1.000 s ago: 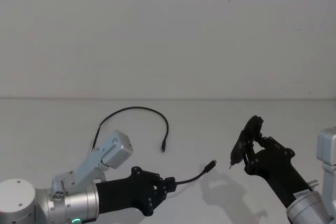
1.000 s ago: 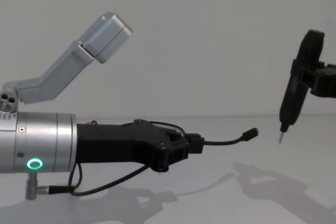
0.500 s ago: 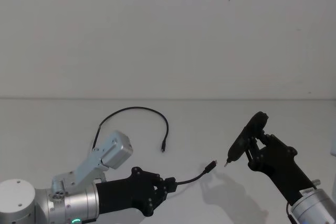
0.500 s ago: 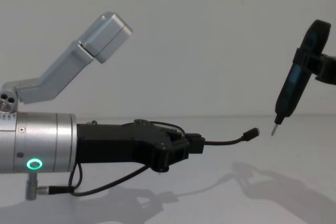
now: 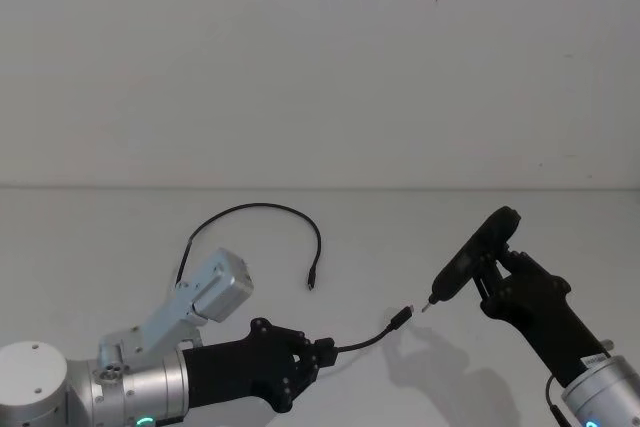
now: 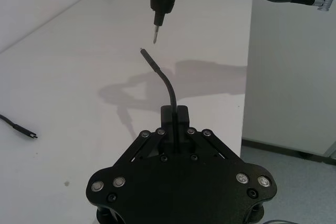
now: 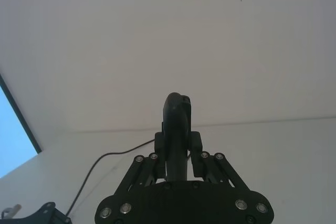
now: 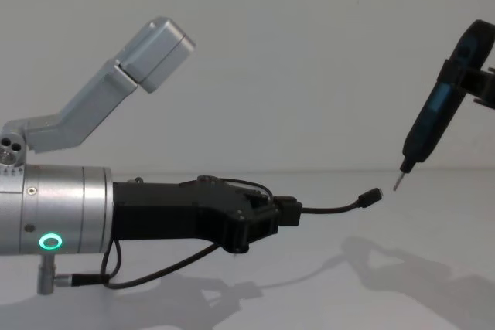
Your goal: Pick up the data cable with the one hand.
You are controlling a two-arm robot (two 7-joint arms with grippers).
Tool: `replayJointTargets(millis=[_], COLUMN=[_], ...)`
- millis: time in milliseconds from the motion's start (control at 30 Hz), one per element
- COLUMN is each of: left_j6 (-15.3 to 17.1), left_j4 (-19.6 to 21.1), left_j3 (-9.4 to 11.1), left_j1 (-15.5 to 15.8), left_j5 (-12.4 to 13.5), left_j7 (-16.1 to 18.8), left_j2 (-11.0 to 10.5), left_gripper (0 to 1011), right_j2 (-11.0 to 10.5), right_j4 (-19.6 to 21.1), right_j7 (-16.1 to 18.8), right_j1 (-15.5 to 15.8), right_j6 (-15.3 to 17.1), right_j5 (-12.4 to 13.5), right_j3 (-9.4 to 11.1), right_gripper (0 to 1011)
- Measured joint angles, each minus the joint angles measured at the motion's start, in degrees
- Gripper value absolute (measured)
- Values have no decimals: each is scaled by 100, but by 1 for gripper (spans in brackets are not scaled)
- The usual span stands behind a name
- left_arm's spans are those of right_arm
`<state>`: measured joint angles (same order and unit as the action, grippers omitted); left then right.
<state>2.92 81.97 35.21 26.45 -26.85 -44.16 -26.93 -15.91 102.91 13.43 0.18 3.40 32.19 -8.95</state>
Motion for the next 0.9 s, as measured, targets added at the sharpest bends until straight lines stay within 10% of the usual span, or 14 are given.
replayJointTargets(millis=[900], left_j6=[0], left_j4=[0], left_j3=[0], left_j1=[1], left_j5=[1], left_j7=[1], left_j2=[0], left_gripper=[43], right_j2=[-10], right_j4=[-287], right_j7=[59], right_j1=[-134], right_j6=[-301], right_j5=[113], right_j3=[-82], right_gripper=[269])
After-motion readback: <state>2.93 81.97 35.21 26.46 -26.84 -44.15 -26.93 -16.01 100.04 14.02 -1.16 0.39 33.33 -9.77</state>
